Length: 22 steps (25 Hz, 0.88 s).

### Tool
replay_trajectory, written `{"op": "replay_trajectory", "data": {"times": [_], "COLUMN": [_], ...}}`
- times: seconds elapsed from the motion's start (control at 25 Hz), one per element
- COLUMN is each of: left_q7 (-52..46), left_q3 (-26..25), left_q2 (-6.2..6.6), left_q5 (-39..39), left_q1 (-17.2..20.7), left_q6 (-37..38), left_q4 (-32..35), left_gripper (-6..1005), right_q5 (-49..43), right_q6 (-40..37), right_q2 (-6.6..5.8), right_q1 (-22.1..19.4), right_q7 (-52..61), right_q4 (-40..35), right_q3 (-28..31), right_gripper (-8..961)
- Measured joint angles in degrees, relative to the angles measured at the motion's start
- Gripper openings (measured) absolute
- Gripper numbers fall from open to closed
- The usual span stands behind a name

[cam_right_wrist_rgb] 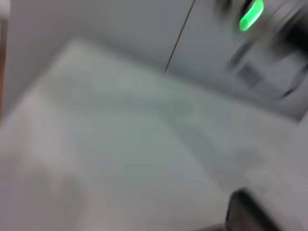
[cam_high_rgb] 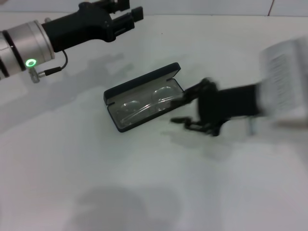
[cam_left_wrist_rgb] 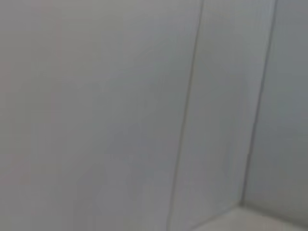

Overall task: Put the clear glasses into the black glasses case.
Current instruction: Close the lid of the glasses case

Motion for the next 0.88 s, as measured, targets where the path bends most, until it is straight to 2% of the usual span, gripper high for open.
{"op": "replay_trajectory", "data": {"times": [0.2,0.36,0.44,0.48,0.88], "left_q7": [-1.5,-2.7,-3.4,-4.1,-3.7], "left_q3": [1.1,7.6,11.4,15.2,23.3], "left_q2": [-1.12,-1.23,-1.34,-1.39,-1.62], "left_q5": [5.8,7.2,7.2,7.2,6.6], "left_q1": [-1.9,-3.4,-3.5,-3.5,-2.1], "left_q6": [-9.1,-18.6,-22.3,-24.6,-24.5], "left_q4": [-1.2,-4.5,-4.8,-5.2,-5.4], "left_gripper": [475,475,475,475,474], "right_q5": [5.9,6.1,6.4,6.7,7.6], "right_q6": [-22.5,-31.8,-33.3,-33.5,-32.1], "right_q2": [-0.18,-0.24,-0.18,-0.15,-0.22], "right_q1": [0.7,-0.3,-1.4,-1.8,-2.6], "right_q7": [-6.5,-9.8,-10.6,-10.8,-11.2], "right_q4": [9.8,13.6,13.9,13.9,14.8], "right_q3": [21.2,31.9,34.5,35.0,35.5], "right_gripper": [327,336,341,343,366]}}
